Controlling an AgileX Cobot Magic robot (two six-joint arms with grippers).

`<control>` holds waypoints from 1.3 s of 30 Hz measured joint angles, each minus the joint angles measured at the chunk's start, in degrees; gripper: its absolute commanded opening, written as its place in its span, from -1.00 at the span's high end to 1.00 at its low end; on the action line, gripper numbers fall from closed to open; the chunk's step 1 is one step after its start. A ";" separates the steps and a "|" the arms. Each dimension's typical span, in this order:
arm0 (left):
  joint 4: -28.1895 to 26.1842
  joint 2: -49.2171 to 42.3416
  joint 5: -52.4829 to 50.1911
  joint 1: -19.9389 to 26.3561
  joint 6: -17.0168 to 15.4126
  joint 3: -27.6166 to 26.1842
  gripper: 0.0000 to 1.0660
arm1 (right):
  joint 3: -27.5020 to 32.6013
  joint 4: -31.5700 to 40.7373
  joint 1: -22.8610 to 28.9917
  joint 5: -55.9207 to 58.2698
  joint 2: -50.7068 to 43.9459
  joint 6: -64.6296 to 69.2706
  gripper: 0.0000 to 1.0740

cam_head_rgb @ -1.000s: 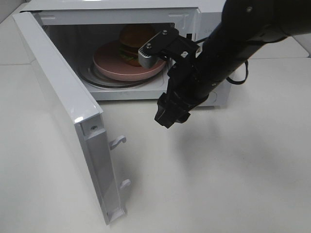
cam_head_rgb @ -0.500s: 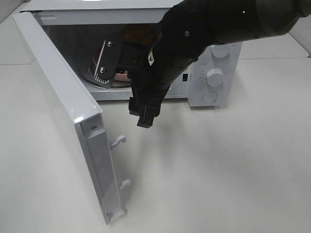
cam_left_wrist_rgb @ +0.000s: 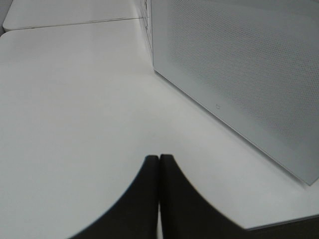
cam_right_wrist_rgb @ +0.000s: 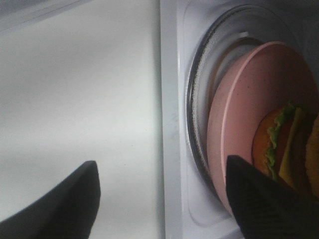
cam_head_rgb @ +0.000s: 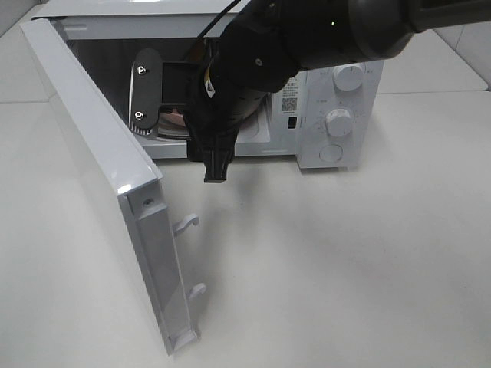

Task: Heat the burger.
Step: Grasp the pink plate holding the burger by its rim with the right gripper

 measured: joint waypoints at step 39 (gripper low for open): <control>0.00 0.00 0.00 0.00 0.00 0.00 0.99 | -11.63 -17.76 -0.46 4.18 13.01 20.97 -0.28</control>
